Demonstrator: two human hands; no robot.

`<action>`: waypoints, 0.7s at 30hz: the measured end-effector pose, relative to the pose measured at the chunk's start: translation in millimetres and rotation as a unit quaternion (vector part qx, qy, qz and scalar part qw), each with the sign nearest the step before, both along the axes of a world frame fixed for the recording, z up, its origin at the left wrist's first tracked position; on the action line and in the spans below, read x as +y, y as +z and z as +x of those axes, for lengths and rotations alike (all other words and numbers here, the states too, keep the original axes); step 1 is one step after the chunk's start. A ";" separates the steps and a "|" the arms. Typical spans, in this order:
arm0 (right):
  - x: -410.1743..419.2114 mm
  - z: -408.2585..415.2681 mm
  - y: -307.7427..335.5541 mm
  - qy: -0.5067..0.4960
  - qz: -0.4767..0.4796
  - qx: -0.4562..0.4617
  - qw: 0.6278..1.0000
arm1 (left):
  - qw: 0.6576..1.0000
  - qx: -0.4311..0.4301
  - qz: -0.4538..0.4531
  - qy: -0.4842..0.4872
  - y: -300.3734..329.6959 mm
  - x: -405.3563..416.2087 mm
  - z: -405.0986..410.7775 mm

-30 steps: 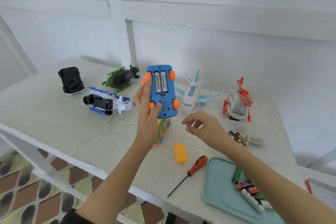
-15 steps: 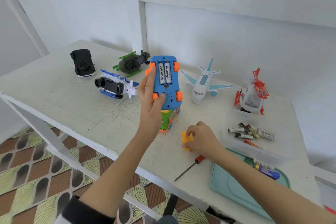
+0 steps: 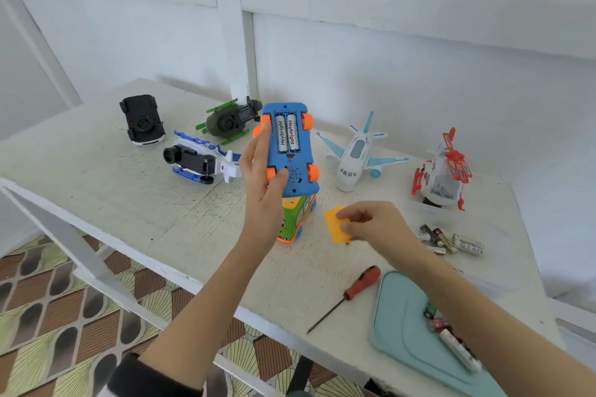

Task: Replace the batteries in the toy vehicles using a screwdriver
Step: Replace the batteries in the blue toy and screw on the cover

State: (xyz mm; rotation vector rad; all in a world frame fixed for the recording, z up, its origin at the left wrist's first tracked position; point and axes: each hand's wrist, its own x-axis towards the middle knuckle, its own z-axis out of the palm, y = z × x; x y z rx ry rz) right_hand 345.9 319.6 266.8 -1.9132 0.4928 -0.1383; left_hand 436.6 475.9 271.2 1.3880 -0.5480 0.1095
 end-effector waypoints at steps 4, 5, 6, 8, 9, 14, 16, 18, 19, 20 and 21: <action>-9.7 -5.8 43.1 -0.034 0.094 -0.111 0.989 | 1.000 0.001 -0.002 -0.009 -3.8 -6.5 5.1; -10.5 -6.9 49.5 -0.038 0.106 -0.128 0.985 | 1.000 0.003 -0.001 -0.011 -4.4 -8.4 4.3; -10.3 -8.0 55.1 -0.040 0.119 -0.143 0.982 | 1.000 0.008 0.003 -0.010 -4.8 -10.6 3.1; -8.4 -8.4 62.6 -0.031 0.145 -0.168 0.975 | 1.000 0.018 0.010 -0.010 -5.0 -16.1 -0.9; -7.3 -7.9 65.3 -0.023 0.155 -0.178 0.971 | 1.000 0.020 0.012 -0.014 -4.7 -19.0 -3.1; 2.4 0.2 78.9 0.011 0.187 -0.202 0.961 | 0.999 0.013 0.006 -0.046 -2.0 -31.9 -11.9; 6.0 4.6 83.7 0.019 0.191 -0.204 0.960 | 0.998 0.014 0.003 -0.057 -2.1 -35.8 -14.8; 8.5 9.1 88.0 0.020 0.180 -0.200 0.963 | 0.998 0.017 0.002 -0.059 -1.7 -37.9 -16.3; 9.5 11.4 89.7 0.020 0.177 -0.199 0.964 | 0.998 0.018 0.002 -0.057 -1.4 -38.3 -16.5; 10.3 13.5 90.9 0.018 0.179 -0.201 0.963 | 0.998 0.019 0.004 -0.056 -0.5 -38.6 -17.2; 10.7 15.4 91.6 0.013 0.181 -0.206 0.961 | 0.998 0.019 0.007 -0.053 0.6 -38.7 -18.0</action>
